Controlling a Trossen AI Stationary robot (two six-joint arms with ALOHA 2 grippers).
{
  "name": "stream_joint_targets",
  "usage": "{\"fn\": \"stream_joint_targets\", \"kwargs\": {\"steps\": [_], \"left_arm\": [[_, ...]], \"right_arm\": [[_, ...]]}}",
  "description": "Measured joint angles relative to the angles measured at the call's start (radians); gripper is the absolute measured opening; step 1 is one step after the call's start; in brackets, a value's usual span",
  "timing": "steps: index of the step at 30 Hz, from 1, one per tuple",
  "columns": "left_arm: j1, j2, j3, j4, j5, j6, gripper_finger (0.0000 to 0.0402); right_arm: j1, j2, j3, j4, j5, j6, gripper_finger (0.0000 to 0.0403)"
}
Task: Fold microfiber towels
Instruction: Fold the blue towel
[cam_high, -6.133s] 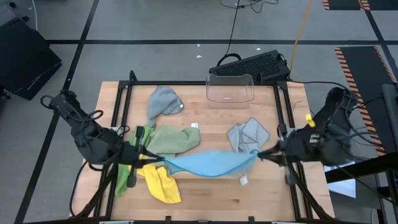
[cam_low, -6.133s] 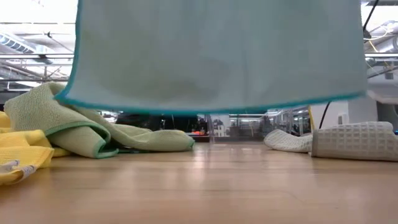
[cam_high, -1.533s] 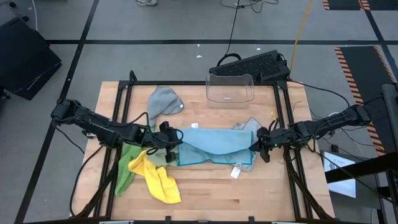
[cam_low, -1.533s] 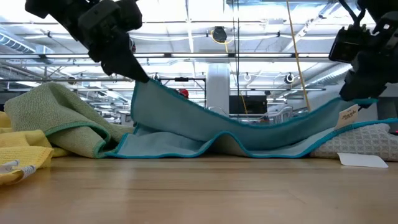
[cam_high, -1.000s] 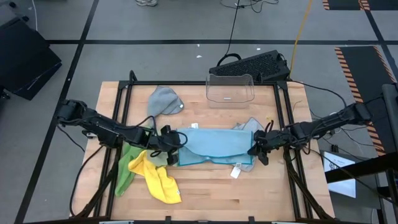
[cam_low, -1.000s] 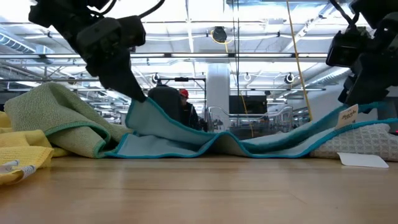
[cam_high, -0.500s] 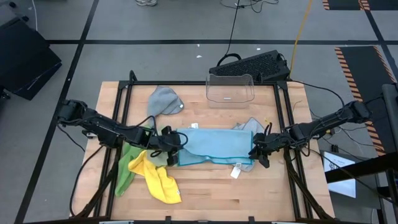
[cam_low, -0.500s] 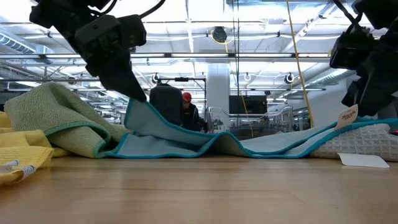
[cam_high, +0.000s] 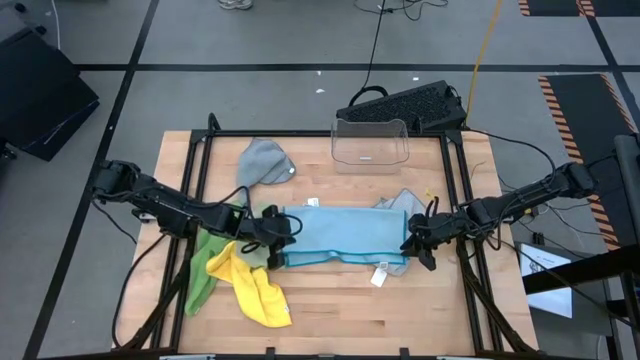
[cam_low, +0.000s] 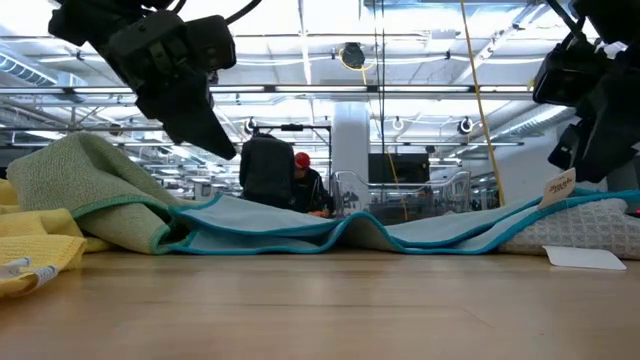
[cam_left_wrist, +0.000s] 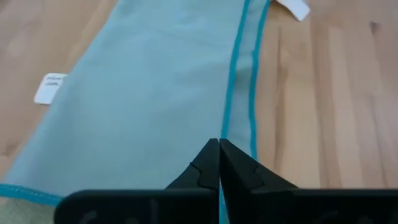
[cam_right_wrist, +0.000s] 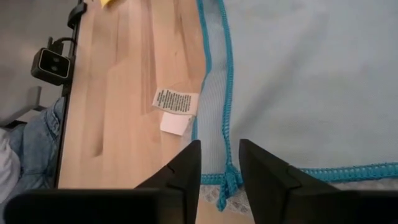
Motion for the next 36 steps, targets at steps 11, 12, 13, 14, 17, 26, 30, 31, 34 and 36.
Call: {"fn": "stream_joint_targets", "kwargs": {"steps": [11,12,13,14,17,26,30,31,34,36], "left_arm": [[-0.136,0.038,0.000,-0.029,-0.127,0.113,0.0093],[-0.159,0.051,0.002,-0.016,-0.160,0.133,0.0110],[-0.177,0.064,0.003,-0.018,-0.182,0.144,0.0126],[-0.193,0.075,0.001,-0.032,-0.197,0.145,0.0139],[-0.227,0.113,0.004,-0.032,-0.256,0.144,0.0167],[-0.238,0.150,0.004,-0.147,-0.341,0.168,0.0143],[-0.240,0.150,0.003,-0.147,-0.339,0.232,0.0129],[-0.240,0.155,0.003,-0.144,-0.339,0.250,0.0127],[-0.234,0.192,0.003,-0.125,-0.335,0.307,0.0125],[-0.233,0.225,0.004,-0.094,-0.335,0.332,0.0125]], "right_arm": [[0.000,0.000,0.000,0.001,0.034,-0.020,0.0094],[0.000,0.000,0.000,0.001,0.041,-0.027,0.0094],[0.001,0.000,0.000,0.002,0.051,-0.033,0.0094],[0.001,0.000,0.000,0.006,0.058,-0.037,0.0094],[0.001,0.000,0.000,0.008,0.079,-0.041,0.0094],[0.001,0.000,0.000,0.035,0.082,-0.066,0.0094],[0.001,0.001,0.000,0.065,0.082,-0.091,0.0094],[0.001,0.001,0.000,0.068,0.082,-0.095,0.0094],[0.001,0.001,0.000,0.068,0.082,-0.097,0.0094],[0.001,0.001,0.000,0.068,0.082,-0.097,0.0094]]}}
